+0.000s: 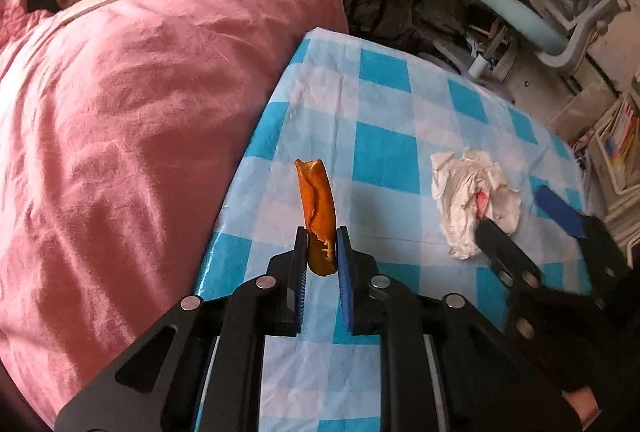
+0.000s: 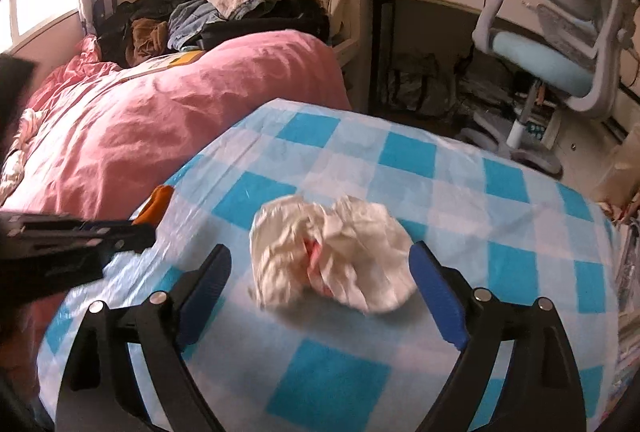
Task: Collect trash
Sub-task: 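Grasp the crumpled white tissue with the right tool while the left tool grasps the orange piece, then lift the tissue and orange piece and carry both over the yellow bucket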
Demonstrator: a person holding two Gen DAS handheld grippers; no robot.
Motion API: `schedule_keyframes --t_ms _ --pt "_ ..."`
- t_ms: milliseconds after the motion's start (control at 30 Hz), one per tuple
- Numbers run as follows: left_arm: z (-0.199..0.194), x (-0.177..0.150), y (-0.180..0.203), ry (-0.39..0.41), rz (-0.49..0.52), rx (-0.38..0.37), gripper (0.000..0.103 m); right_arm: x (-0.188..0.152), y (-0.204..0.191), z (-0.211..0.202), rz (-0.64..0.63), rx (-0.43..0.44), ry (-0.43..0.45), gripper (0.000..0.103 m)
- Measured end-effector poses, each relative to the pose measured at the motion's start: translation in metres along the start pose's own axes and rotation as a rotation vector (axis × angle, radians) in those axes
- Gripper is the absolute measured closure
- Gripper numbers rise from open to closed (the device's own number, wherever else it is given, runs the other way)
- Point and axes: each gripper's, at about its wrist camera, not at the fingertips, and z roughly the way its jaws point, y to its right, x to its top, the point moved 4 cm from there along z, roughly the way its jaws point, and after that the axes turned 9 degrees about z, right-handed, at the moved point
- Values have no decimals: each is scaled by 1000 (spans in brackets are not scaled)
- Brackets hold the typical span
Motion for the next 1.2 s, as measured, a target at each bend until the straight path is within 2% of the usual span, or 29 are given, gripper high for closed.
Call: schedule_keyframes --t_ms 67,100,133,167,333,567,767,967,1200 --pt "1 -1 2 -4 7 2 89 0 0 9 23 23 -33 18" --pt "1 -1 3 -6 13 4 89 -3 0 15 36 37 -58 25" --pt "1 0 4 -6 16 5 89 -8 0 21 48 51 -97 56" --pt "1 0 5 -5 19 7 89 -10 1 22 54 60 -108 66" --pt "-6 -2 7 3 31 6 89 -28 -1 -8 46 115 -95 77" --pt "-29 -17 16 30 77 18 89 -73 1 -85 48 204 -76 77" --pt "-56 -44 32 57 131 29 89 -99 -5 -127 59 239 -72 77" --pt "-95 -83 51 103 164 33 89 -137 -15 -164 50 263 -76 77" --pt "-121 -143 84 119 212 15 89 -192 -30 -196 17 303 -140 76"
